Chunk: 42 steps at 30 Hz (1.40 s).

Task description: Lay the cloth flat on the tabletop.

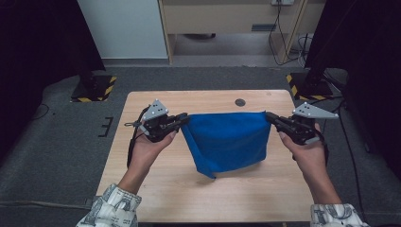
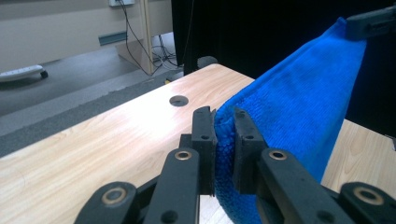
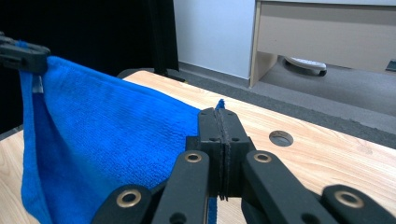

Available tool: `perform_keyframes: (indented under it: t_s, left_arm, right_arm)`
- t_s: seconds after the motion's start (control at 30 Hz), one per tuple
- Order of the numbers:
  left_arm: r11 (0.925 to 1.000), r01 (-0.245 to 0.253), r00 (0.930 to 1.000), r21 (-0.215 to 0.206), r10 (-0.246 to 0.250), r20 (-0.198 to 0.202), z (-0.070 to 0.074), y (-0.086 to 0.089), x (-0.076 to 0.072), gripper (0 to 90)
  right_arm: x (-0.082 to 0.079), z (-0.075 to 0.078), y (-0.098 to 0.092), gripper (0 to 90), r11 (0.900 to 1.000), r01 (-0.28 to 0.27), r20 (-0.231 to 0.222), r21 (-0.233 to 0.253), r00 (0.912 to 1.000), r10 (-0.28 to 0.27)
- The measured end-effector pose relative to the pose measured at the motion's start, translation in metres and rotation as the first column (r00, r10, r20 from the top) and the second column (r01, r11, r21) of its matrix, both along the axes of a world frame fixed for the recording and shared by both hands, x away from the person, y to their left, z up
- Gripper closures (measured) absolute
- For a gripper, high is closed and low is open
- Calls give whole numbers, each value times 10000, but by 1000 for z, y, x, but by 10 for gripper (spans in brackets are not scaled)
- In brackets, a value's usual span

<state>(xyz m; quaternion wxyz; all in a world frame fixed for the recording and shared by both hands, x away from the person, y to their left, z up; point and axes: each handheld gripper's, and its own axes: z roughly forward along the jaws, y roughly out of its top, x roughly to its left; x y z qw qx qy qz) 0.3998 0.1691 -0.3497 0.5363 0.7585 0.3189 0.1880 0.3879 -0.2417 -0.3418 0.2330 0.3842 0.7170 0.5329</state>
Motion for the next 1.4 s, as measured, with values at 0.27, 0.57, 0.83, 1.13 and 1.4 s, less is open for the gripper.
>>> perform_keyframes:
  t_s: [0.27, 0.57, 0.83, 1.13, 1.4]
  left_arm:
    - [10000, 81, 9995, -19, -81, 308, 14, 10, -22, 816]
    - [9994, 264, 9977, 234, -278, 625, 47, 15, -57, 813]
    - [9986, 302, 9994, 441, -309, 158, 51, 16, -44, 813]
    - [9988, -94, 9979, 481, 125, -633, 9, 10, 10, 809]
    - [9966, -572, 9934, 599, 628, -961, -14, 2, 39, 811]
  right_arm:
    - [-19, 11, 2, 898, 9996, -223, 428, 169, 9989, 215]
    - [-56, 34, 6, 899, 9995, -266, 1176, 198, 9928, 241]
    - [-58, 36, 11, 898, 9999, -104, 971, 6, 9952, 103]
    - [-20, 1, 16, 898, 9990, 252, 41, -380, 9997, -250]
    - [7, -21, 17, 897, 9972, 504, -368, -548, 9979, -525]
